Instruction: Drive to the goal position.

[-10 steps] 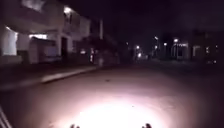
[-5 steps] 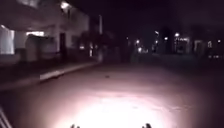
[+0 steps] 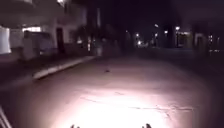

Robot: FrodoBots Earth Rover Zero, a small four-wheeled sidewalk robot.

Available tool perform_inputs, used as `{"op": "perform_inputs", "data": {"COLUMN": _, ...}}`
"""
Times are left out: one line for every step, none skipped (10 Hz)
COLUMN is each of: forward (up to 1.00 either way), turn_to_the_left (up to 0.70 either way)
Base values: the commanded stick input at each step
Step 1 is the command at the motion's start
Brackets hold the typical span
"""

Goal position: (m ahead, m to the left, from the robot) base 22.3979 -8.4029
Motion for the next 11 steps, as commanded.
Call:
{"op": "perform_inputs", "data": {"forward": 0.3, "turn_to_the_left": 0.0}}
{"op": "perform_inputs", "data": {"forward": 0.3, "turn_to_the_left": 0.0}}
{"op": "perform_inputs", "data": {"forward": 0.3, "turn_to_the_left": 0.0}}
{"op": "perform_inputs", "data": {"forward": 0.3, "turn_to_the_left": 0.0}}
{"op": "perform_inputs", "data": {"forward": 0.3, "turn_to_the_left": 0.0}}
{"op": "perform_inputs", "data": {"forward": 0.3, "turn_to_the_left": 0.0}}
{"op": "perform_inputs", "data": {"forward": 0.3, "turn_to_the_left": 0.0}}
{"op": "perform_inputs", "data": {"forward": 0.3, "turn_to_the_left": 0.0}}
{"op": "perform_inputs", "data": {"forward": 0.3, "turn_to_the_left": 0.0}}
{"op": "perform_inputs", "data": {"forward": 0.3, "turn_to_the_left": -0.13}}
{"op": "perform_inputs", "data": {"forward": 0.3, "turn_to_the_left": -0.6}}
